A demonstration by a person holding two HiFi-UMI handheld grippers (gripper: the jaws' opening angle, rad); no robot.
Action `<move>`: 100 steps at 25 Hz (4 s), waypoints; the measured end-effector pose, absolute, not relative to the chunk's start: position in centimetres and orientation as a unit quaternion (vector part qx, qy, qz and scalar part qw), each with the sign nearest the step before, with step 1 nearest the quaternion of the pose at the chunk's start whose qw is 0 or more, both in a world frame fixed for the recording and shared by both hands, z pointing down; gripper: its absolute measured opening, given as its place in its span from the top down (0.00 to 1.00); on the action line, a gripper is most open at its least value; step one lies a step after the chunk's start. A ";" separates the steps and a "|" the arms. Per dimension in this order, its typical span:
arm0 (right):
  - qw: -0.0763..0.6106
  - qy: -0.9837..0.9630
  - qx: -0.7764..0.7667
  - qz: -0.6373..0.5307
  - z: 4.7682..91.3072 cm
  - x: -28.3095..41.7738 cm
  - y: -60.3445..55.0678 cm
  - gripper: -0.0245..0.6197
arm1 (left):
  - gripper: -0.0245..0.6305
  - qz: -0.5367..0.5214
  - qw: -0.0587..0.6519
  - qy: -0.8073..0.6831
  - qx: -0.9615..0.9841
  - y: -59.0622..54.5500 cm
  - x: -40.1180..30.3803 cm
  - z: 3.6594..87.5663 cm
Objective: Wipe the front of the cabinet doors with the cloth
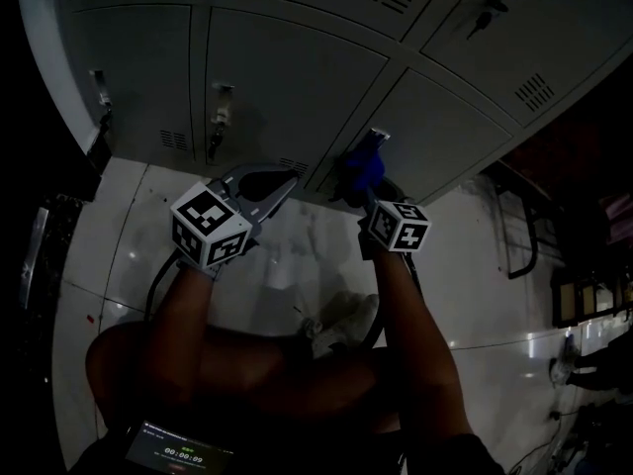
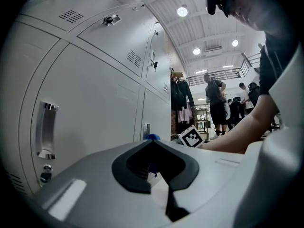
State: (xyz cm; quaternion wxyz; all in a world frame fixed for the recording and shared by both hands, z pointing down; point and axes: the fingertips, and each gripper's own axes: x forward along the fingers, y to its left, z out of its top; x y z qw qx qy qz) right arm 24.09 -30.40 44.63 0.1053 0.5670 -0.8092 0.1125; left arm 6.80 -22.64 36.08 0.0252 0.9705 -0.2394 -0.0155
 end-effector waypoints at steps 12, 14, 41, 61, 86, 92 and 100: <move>0.108 -0.744 0.647 0.131 46.5 35.3 -28.6 0.85 | 0.96 0.001 0.031 -0.240 0.970 -22.7 7.2 37.3; 0.103 -0.725 0.667 0.140 46.6 38.1 -28.1 0.85 | 0.96 0.000 0.032 -0.240 0.970 -22.7 7.2 37.3; 0.097 -0.837 0.523 0.129 47.1 17.3 -26.2 0.85 | 0.96 -0.011 0.038 -0.252 0.967 -22.9 6.2 37.1; 0.107 -0.755 0.620 0.184 53.6 29.0 -29.7 0.85 | 0.96 0.001 0.034 -0.245 0.969 -23.0 7.2 37.8; 0.034 -0.746 0.659 0.089 40.8 33.2 -25.4 0.85 | 0.96 -0.013 0.031 -0.252 0.967 -23.0 5.8 36.9; 0.014 -0.855 0.516 0.046 34.5 23.2 -21.3 0.85 | 0.96 -0.019 0.035 -0.261 0.964 -22.6 5.2 37.0; 0.002 -0.900 0.433 0.057 36.6 18.8 -19.7 0.85 | 0.96 -0.014 0.025 -0.248 0.968 -22.1 6.6 37.1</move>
